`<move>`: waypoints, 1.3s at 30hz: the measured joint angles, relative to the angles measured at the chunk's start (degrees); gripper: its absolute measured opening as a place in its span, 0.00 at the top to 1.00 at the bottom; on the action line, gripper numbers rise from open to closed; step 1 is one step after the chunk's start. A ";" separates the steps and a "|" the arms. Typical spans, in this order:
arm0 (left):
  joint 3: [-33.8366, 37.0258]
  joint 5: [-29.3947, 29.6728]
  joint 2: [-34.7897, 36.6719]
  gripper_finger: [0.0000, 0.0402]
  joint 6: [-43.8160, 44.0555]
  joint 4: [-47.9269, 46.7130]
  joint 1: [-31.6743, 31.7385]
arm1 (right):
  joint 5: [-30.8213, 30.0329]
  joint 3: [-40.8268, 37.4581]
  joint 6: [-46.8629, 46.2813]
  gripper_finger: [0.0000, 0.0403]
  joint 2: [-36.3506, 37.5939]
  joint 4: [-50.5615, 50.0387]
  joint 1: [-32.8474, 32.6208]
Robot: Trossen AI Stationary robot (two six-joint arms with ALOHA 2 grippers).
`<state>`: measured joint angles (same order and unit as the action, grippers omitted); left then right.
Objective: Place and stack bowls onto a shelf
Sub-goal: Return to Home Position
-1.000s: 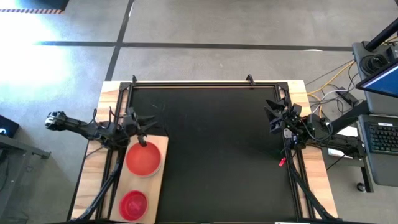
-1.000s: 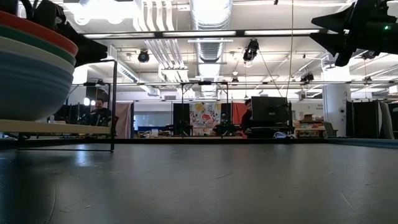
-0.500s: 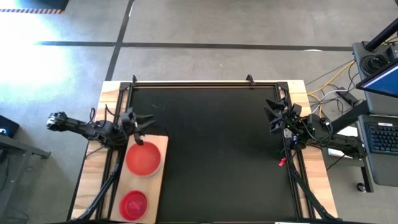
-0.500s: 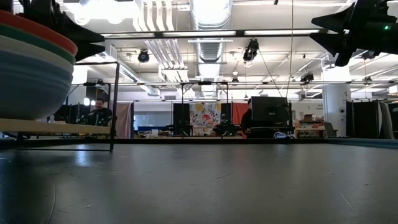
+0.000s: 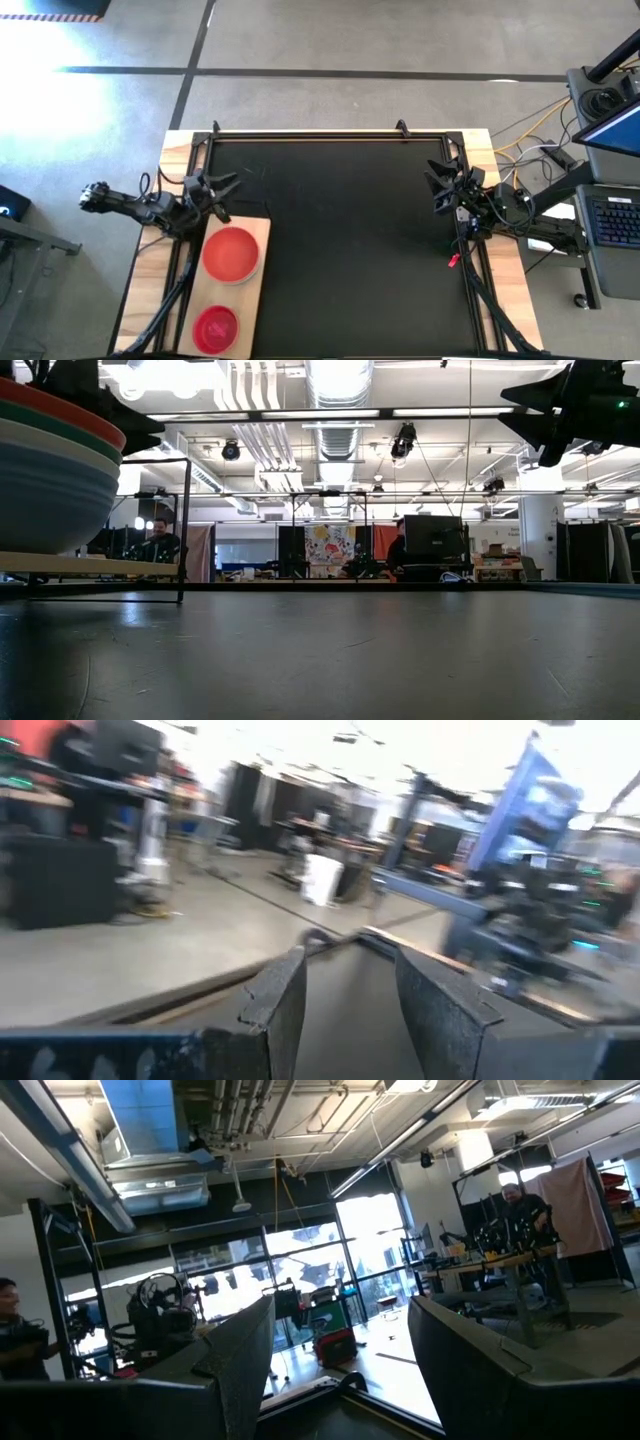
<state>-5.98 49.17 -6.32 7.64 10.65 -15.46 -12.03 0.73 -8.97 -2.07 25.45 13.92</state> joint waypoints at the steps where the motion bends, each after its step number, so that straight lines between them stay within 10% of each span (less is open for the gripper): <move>1: 0.00 1.87 0.49 0.66 -0.88 -0.04 0.02 | 0.00 0.00 0.00 0.46 0.00 0.00 0.00; 39: -0.06 19.19 6.34 0.64 5.65 1.81 0.09 | 0.00 0.00 0.02 0.46 -0.04 -0.07 0.00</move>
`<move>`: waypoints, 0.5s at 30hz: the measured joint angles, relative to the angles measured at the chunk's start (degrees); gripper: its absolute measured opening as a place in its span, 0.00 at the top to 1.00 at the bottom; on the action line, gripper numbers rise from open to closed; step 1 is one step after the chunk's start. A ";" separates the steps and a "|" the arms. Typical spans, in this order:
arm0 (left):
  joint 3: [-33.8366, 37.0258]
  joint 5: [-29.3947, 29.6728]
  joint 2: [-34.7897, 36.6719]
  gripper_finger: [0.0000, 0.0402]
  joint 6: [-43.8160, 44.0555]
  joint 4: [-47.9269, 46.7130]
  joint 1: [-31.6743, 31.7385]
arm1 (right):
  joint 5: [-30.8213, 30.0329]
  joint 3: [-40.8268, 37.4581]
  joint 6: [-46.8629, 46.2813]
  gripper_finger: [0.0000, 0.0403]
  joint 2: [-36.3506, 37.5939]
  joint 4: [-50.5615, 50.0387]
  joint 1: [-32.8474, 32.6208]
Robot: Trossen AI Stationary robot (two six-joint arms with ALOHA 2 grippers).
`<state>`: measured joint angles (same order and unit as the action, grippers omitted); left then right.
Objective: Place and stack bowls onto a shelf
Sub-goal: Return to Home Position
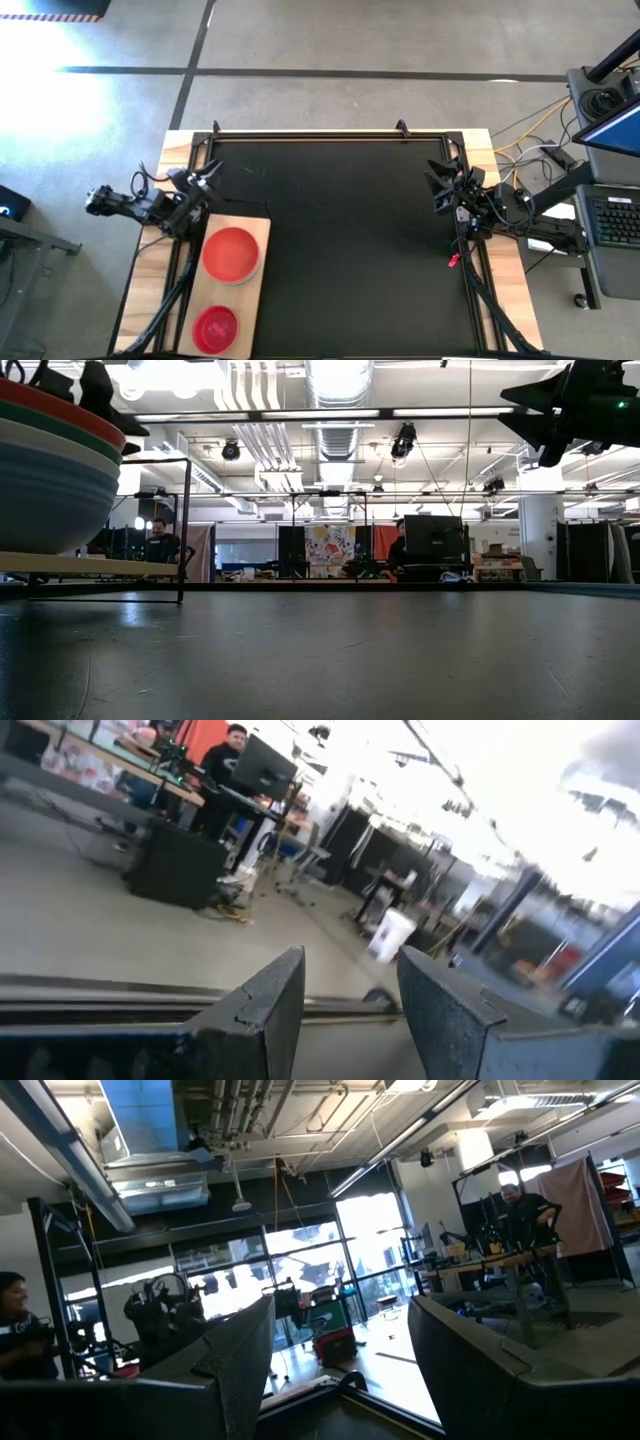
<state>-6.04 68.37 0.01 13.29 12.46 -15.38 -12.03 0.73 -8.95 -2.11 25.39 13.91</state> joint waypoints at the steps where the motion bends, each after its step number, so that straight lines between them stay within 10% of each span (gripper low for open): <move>1: 0.25 0.00 0.00 0.64 0.15 1.91 0.00 | 0.00 0.00 -0.02 0.46 0.00 0.00 0.00; 15: 0.72 -0.33 -0.32 0.64 -0.95 6.44 0.00 | 0.00 0.00 -0.02 0.46 0.00 0.00 0.01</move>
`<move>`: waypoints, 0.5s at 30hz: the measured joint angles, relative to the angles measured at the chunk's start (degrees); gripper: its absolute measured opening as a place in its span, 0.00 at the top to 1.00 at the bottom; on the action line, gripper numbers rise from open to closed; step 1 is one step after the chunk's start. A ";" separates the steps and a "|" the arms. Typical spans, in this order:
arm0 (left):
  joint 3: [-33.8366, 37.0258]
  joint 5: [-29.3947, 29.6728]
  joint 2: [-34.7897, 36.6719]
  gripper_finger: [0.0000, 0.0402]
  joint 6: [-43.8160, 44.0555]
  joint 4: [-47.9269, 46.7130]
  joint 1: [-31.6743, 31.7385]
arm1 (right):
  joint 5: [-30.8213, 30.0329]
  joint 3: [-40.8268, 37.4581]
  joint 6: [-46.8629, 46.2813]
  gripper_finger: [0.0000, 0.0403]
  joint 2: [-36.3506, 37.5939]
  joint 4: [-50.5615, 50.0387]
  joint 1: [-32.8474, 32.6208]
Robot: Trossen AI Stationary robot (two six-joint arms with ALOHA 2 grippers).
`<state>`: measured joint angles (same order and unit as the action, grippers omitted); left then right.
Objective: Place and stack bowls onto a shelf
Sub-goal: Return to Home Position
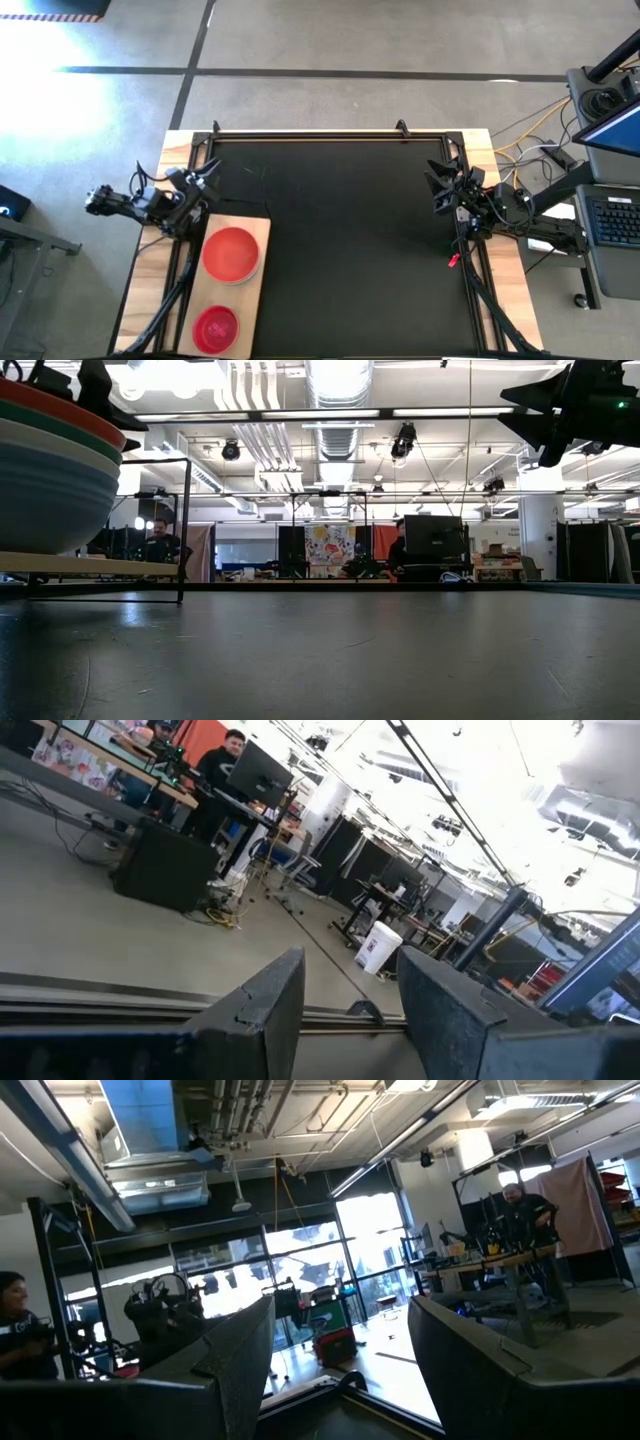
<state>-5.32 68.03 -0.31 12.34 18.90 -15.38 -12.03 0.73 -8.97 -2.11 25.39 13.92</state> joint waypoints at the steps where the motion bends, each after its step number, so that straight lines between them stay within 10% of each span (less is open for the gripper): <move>1: 0.00 0.00 -0.18 0.64 0.00 -0.08 0.00 | 0.00 0.00 0.01 0.46 -0.01 0.00 -0.01; 15: 0.00 -0.07 -0.84 0.64 0.00 -0.13 0.00 | 0.00 0.00 0.00 0.46 -0.04 0.00 -0.01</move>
